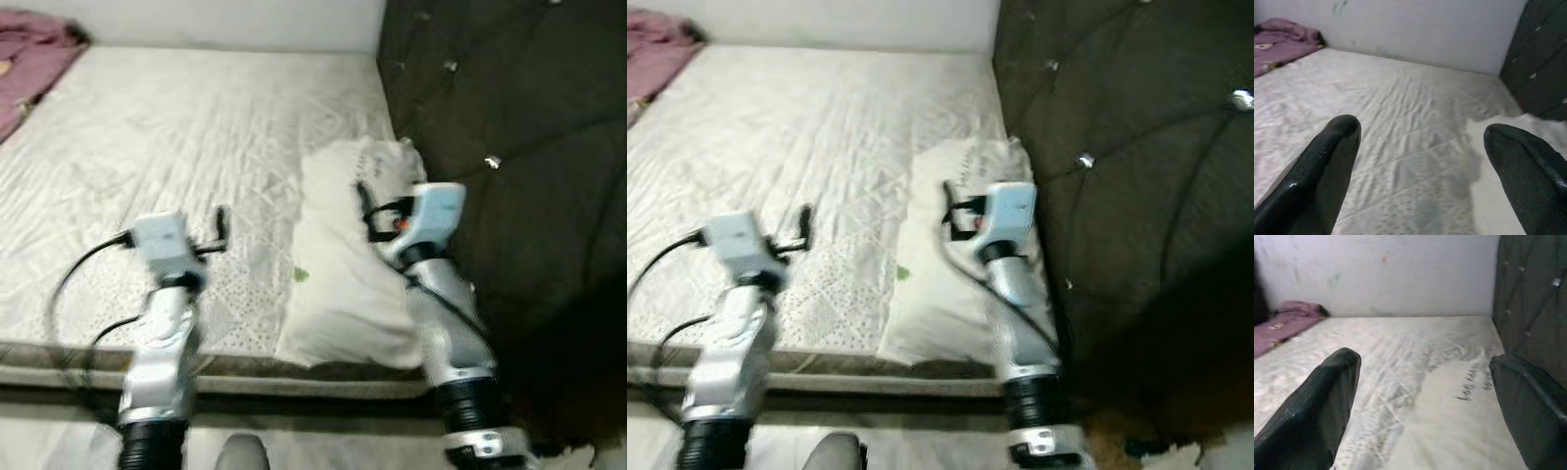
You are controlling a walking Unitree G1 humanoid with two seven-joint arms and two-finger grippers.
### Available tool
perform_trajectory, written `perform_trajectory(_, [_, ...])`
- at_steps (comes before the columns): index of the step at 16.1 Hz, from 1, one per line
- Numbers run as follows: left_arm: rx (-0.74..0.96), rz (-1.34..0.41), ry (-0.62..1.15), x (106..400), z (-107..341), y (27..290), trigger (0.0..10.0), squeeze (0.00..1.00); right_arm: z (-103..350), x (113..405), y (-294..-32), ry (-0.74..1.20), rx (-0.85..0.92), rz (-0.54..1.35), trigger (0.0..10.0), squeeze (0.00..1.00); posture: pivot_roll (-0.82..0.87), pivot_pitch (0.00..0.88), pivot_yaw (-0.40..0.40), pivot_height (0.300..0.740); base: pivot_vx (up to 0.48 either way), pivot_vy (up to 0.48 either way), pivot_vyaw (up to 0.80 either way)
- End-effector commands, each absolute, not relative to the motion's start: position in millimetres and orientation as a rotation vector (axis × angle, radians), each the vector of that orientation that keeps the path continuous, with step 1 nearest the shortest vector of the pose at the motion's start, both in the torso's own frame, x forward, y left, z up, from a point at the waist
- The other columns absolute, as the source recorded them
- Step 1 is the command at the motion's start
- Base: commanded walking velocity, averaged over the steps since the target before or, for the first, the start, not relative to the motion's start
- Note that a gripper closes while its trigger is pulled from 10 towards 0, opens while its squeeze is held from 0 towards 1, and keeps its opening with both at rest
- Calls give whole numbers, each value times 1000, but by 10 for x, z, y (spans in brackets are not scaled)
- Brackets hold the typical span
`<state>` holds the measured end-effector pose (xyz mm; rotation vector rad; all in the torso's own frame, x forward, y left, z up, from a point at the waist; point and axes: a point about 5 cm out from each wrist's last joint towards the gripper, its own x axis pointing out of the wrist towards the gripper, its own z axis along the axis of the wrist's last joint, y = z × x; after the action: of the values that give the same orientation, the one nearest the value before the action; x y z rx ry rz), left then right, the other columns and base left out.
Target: Clean up the room
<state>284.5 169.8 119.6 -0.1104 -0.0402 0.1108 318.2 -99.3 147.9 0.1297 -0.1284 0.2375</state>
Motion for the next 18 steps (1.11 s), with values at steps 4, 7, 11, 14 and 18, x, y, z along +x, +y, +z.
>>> perform_trajectory(4, [-134, 34, -23, 2866, 1192, 1545, 10000, 0, 1381, 3138, -1169, -83, 178, 138, 10000, 0, 49, 0, 5, 740, 0, 0, 0])
perform_trajectory(7, [-130, 40, -20, 2874, 1187, 1568, 10000, 0, 1262, 3118, -1185, 9, 203, 126, 10000, 0, 49, 0, -7, 740, 0, 0, 0])
perform_trajectory(11, [-128, 49, 23, 2851, 1102, 1538, 10000, 0, 1307, 3101, -1068, -24, 127, 237, 10000, 0, 46, 0, -16, 740, 0, 360, 0])
perform_trajectory(14, [-134, 44, 11, 2867, 1114, 1520, 10000, 0, 1302, 3107, -1053, -7, 91, 234, 10000, 0, 43, 0, -16, 740, 0, 480, 0])
perform_trajectory(18, [-140, 50, 2, 2891, 1147, 1530, 10000, 0, 1264, 3098, -1079, 21, 100, 228, 10000, 0, 40, 0, -12, 740, 0, 480, 0])
